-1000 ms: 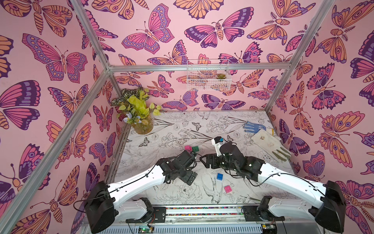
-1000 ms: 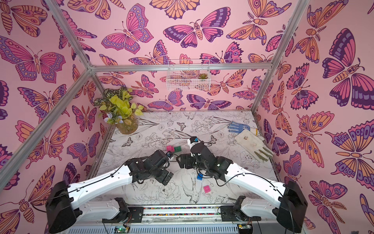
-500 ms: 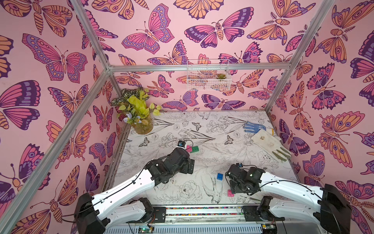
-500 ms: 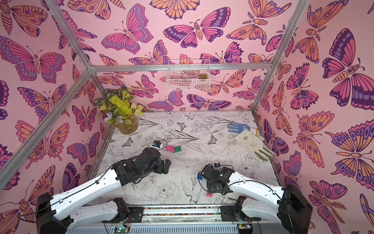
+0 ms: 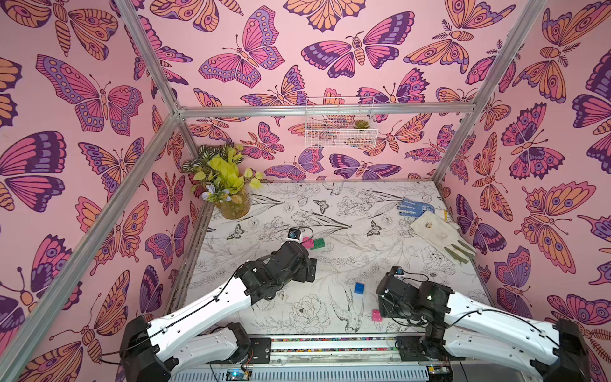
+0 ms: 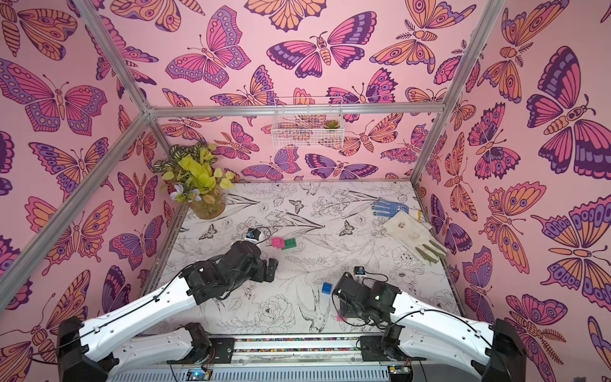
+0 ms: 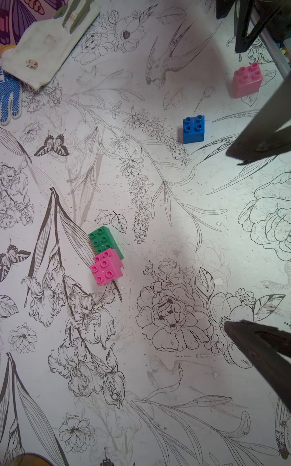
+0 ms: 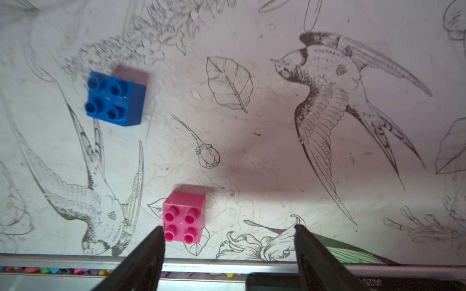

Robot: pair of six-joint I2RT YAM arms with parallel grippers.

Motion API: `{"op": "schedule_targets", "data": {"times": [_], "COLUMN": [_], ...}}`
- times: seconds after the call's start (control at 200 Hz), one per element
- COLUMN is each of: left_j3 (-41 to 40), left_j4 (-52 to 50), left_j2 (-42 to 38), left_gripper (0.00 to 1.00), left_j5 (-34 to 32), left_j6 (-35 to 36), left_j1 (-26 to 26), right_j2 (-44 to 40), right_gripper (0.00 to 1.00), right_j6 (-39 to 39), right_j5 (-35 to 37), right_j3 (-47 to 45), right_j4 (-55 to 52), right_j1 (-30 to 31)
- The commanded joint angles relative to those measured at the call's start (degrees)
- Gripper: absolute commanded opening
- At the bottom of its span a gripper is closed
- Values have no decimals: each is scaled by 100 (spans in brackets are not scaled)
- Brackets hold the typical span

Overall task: Assemble the letter v with lego
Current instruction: Pick up the lego brick from the center of the board.

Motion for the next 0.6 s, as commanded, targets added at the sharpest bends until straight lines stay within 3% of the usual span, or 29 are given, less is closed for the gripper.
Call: {"op": "schedule_targets", "data": {"times": [0.0, 0.13, 0.27, 0.491, 0.591], "left_j3": [47, 69, 6, -172, -197], "left_j4": [-51, -51, -16, 110, 163], "left_j2": [153, 305, 238, 145, 213], "left_gripper": [100, 100, 100, 100, 100], "left_j5": [-60, 27, 95, 123, 184], "left_j6": [41, 79, 111, 105, 90], "left_j1": [-7, -10, -10, -9, -10], "right_j2": [652, 1339, 1459, 1490, 1544], "right_gripper": [81, 80, 79, 71, 62], "right_j6": [411, 690, 861, 1031, 1086], "right_j5": [-9, 130, 196, 89, 12], "right_j3": [236, 406, 430, 347, 278], "right_j4": [71, 434, 693, 764, 873], "right_j1": [312, 649, 719, 794, 840]}}
